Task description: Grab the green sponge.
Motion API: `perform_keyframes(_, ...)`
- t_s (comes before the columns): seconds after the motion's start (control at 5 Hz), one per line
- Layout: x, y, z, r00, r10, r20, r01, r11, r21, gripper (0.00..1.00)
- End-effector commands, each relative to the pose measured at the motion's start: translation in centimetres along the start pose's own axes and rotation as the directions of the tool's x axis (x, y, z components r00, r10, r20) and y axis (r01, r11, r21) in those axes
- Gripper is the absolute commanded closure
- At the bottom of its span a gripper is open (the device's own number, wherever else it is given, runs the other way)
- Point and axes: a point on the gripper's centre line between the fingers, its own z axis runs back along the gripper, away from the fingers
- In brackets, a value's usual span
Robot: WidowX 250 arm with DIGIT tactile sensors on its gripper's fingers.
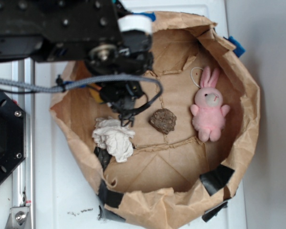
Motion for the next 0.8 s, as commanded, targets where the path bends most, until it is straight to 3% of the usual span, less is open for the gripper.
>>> perform_keyframes(0.0,1.3,-0.1,4.2,0.998,-0.047,0.050,0.045,0.998,0.042,1.00)
perform_keyframes(0.6,2.3,-3.6,5.9,0.976,-0.216,0.042,0.217,0.976,-0.030,1.00)
